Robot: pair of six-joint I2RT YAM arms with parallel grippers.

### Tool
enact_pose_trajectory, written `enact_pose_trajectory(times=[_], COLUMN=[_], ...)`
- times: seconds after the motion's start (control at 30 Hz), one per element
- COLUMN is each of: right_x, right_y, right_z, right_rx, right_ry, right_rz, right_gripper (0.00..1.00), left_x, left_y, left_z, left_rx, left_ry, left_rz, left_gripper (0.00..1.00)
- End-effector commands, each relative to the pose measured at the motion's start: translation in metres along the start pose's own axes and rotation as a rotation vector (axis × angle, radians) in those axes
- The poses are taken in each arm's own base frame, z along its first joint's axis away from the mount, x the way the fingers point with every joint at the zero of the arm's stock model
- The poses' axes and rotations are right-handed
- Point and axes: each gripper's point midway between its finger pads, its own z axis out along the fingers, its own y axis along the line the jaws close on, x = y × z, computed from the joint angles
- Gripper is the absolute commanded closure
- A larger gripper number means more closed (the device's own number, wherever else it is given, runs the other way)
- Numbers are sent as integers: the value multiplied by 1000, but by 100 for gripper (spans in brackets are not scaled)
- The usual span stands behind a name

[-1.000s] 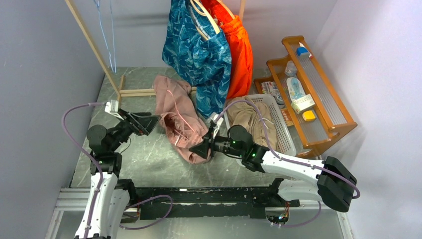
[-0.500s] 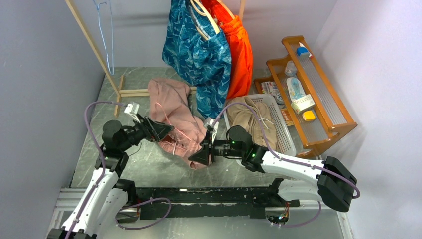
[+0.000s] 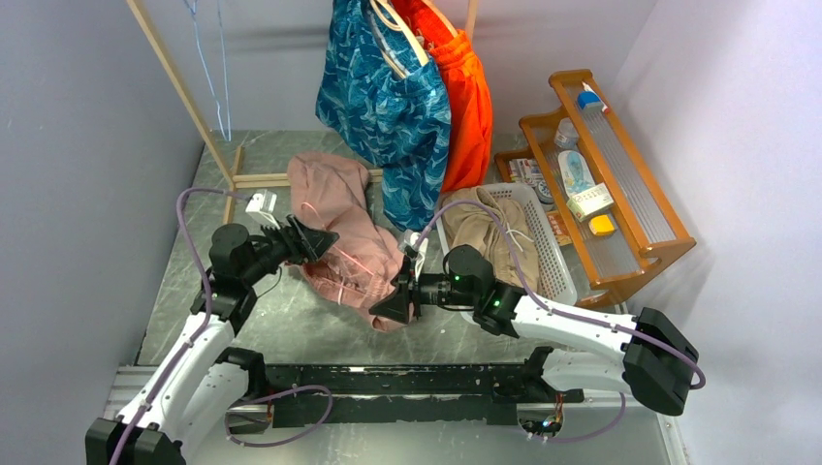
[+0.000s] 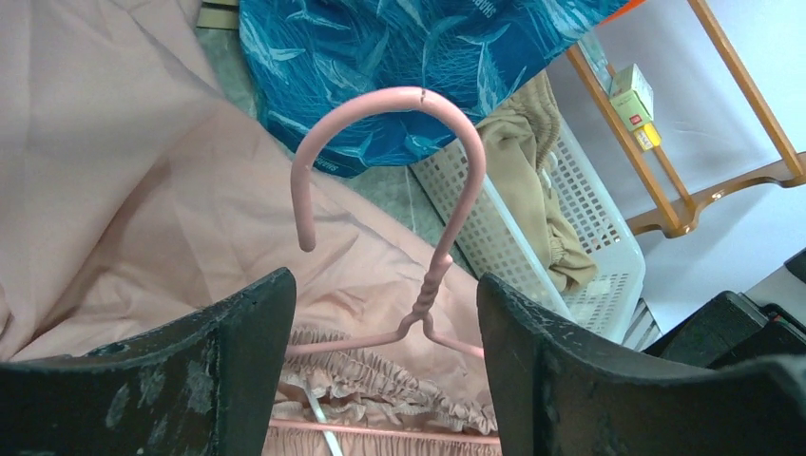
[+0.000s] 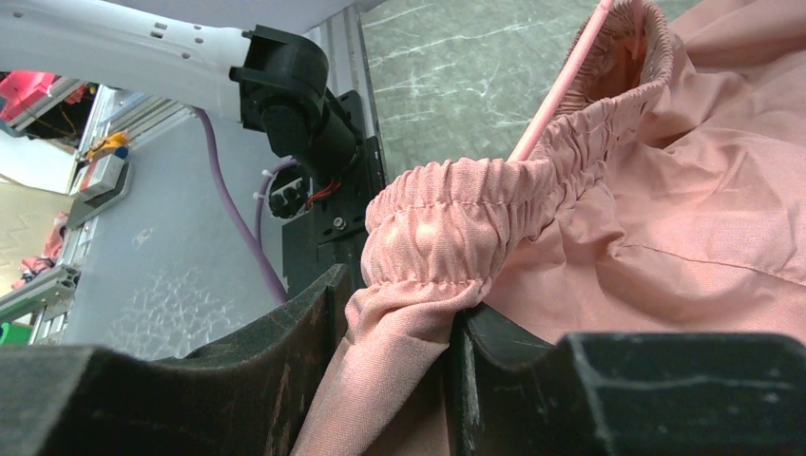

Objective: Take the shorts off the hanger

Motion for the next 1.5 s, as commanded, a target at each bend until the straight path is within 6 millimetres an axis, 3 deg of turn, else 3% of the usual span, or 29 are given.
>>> enact_pose_trajectory(times=[0.0,0.17,0.3,0.43,0.57,0.77,0.87,1.0,1.07,1.1,1.17,1.33,1.37,1.47], right_x=[3,5,4,4,1,-4,-3,-4,-5,-8,-12,-20,-21,-34], right_y=[10,6,5,3,-4,-3,-4,-6,-9,-10,-18,-29,-32,-43], right_z=[-4,-2,-1,0,-2,-1,-1,-3,-5,-6,-8,-16,-19,-29], right_rx=[-37,-20,-14,-5,39,41,45,65,84,101,159,265,290,394], right_ry=[7,14,14,15,-10,-34,-25,-39,-46,-45,-27,40,49,34], right_rz=[6,-1,5,16,25,24,26,35,41,44,45,30,30,21], right_gripper=[100,100,100,100,100,100,100,100,100,98,85,34,28,23], left_x=[-19,-6,-9,-18,-19,-11,-11,-13,-16,-18,-23,-41,-44,-58], left_y=[-22,-32,-30,-28,-33,-37,-36,-34,-33,-32,-33,-40,-42,-33], left_z=[9,18,18,12,7,10,13,11,8,7,4,-11,-14,-25], left_rx=[79,114,70,46,70,109,97,87,70,63,52,10,0,-136], left_ry=[-26,55,-1,-73,-103,-56,-40,-55,-74,-84,-100,-126,-131,-117], left_rz=[65,75,65,57,65,75,75,76,75,78,89,131,142,136], left_gripper=[29,46,60,61,50,57,64,88,93,93,93,93,93,93])
